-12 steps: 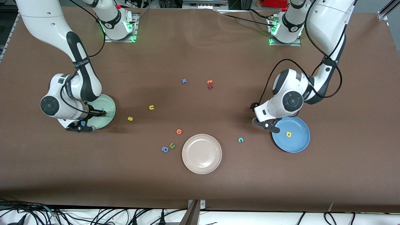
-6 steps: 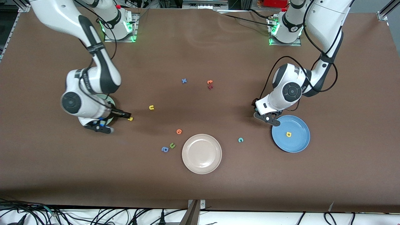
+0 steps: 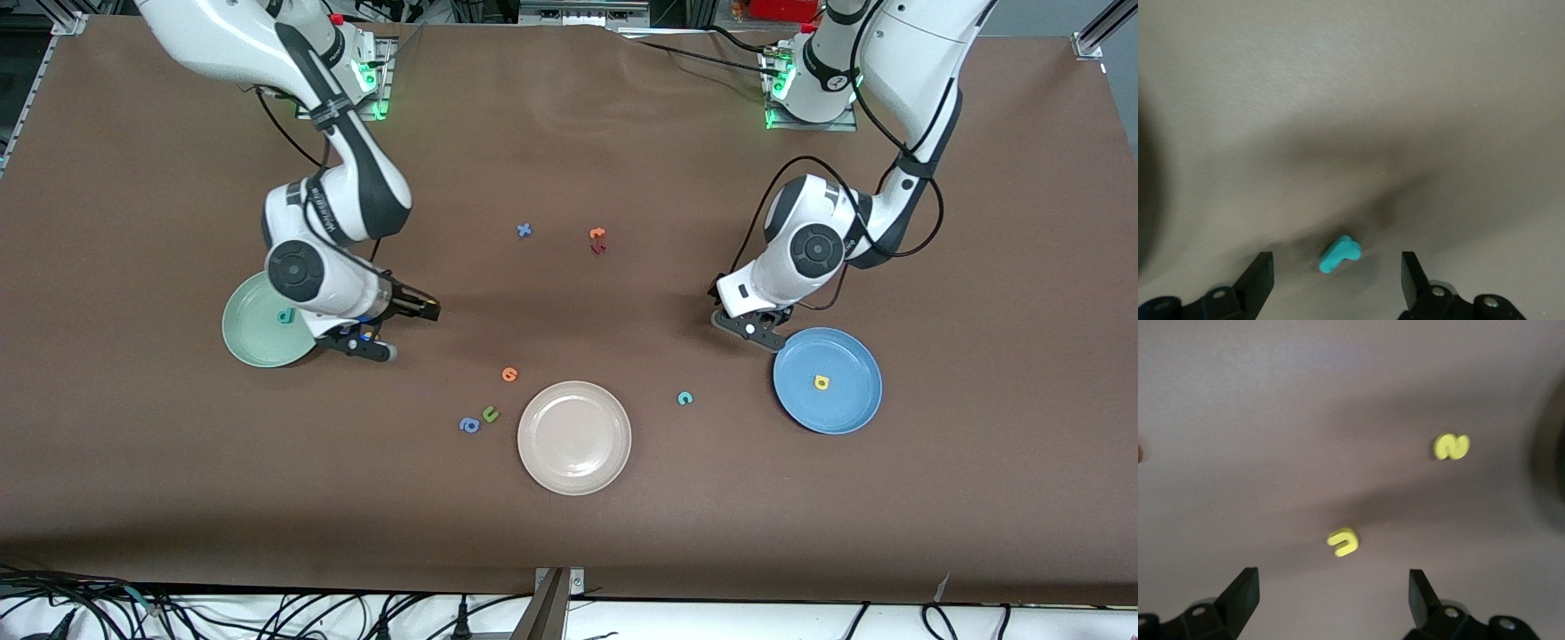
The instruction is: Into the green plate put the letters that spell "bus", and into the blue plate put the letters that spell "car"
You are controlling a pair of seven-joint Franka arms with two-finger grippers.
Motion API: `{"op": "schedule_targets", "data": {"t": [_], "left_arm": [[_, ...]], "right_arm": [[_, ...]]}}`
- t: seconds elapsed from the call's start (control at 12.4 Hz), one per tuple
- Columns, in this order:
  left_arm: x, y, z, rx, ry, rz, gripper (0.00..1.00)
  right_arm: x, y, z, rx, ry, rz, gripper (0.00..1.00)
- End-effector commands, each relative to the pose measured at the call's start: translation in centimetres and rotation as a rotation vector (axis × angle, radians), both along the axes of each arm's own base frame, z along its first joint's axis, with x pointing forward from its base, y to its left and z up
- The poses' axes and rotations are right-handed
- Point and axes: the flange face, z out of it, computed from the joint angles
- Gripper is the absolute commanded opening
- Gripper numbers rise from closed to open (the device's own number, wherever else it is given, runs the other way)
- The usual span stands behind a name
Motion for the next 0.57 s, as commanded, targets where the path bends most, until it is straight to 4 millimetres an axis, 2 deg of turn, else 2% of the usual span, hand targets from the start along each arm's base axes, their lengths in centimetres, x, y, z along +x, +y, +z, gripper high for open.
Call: {"op": "schedule_targets", "data": {"t": [0.0,0.08,0.24,0.32,0.49], "left_arm": [[-0.6,-0.3,-0.3,0.014,-0.013,-0.012,0.69],[-0.8,-0.3,-0.8,0.016,-0.004,-0.014,0.56],[-0.6,-0.2,-1.0,0.015,-0.004,-0.015,0.49],[-0.4,0.0,-0.9,0.015,-0.005,-0.015,0.49],[-0.2,0.3,-0.9,0.02,-0.01,-0.021,0.4]], "right_arm": [[-0.9,2.2,-1.1,-0.006,-0.005,-0.029,0.99],[-1.0,2.4,-1.8,-0.009,-0.001,-0.026,0.99],[-2.1,2.9,-3.0,-0.013,-0.001,-0.013,0.99],[-2.5,3.3,-3.3,-0.013,-0.005,-0.007,0.99],[-2.9,3.6,-3.6,-0.019,-0.004,0.006,0.99]]}}
